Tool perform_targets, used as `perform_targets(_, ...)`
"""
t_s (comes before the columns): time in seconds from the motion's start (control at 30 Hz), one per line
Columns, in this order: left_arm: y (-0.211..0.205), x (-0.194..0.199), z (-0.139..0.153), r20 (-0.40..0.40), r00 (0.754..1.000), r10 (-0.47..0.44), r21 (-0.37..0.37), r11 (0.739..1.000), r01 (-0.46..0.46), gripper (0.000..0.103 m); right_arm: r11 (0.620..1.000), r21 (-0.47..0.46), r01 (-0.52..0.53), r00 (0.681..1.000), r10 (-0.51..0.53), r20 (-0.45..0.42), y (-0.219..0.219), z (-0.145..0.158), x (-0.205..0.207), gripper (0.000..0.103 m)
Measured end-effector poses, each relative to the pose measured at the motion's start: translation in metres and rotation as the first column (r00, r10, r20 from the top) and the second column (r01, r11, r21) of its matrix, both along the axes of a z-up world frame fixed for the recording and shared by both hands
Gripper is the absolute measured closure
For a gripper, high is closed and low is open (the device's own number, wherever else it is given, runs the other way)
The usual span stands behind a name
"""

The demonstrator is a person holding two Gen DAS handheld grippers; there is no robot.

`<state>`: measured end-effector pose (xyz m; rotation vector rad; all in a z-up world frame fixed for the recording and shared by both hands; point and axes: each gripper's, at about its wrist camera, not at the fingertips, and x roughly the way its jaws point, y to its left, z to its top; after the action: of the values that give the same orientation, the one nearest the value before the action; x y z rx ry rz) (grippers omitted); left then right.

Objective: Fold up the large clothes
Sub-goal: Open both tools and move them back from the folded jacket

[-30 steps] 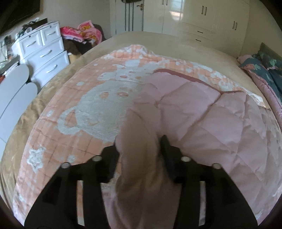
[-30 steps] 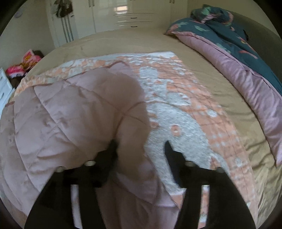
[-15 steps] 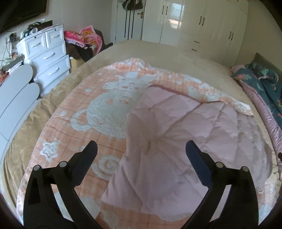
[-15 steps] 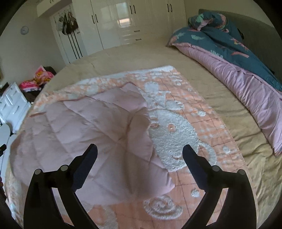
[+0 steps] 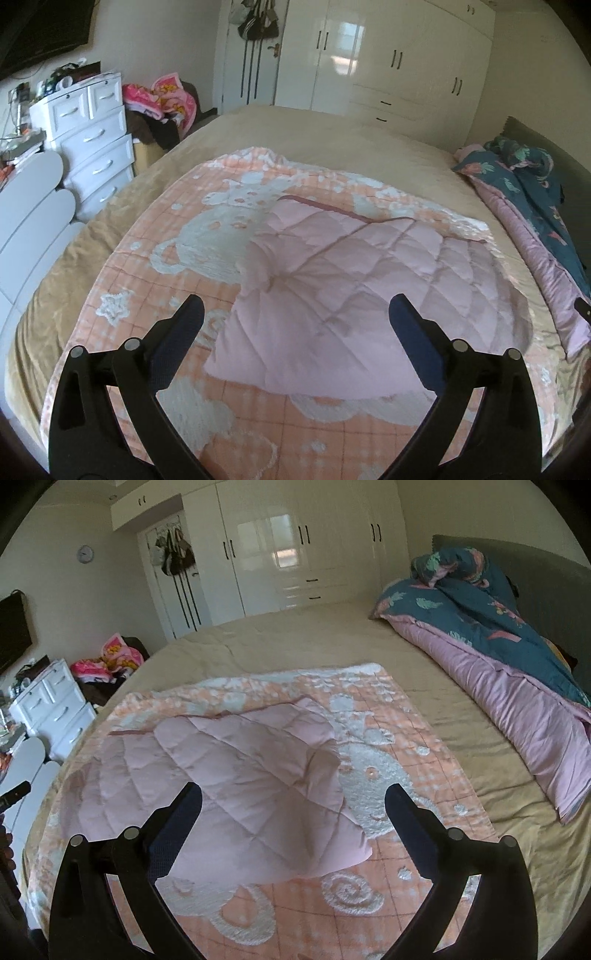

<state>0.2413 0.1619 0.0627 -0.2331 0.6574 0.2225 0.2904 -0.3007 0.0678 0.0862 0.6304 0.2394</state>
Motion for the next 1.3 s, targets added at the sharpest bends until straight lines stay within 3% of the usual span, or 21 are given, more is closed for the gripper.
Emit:
perform_targets(0.6, -0.012, -0.051, 0.008, 0.033, 0.999, -0.01, -0.001, 1.0, 0.01, 0.009, 0.999, 0.027, -0.018, 0.997, 0.016, 0.076, -0.005, 0.023, -0.061, 0.004)
perform_targets(1.3, -0.033, -0.075, -0.042, -0.037, 0.999, -0.038, -0.026, 0.999, 0.037, 0.009, 0.997, 0.074, -0.009, 0.998, 0.005, 0.055, -0.006, -0.008, -0.096, 0.004)
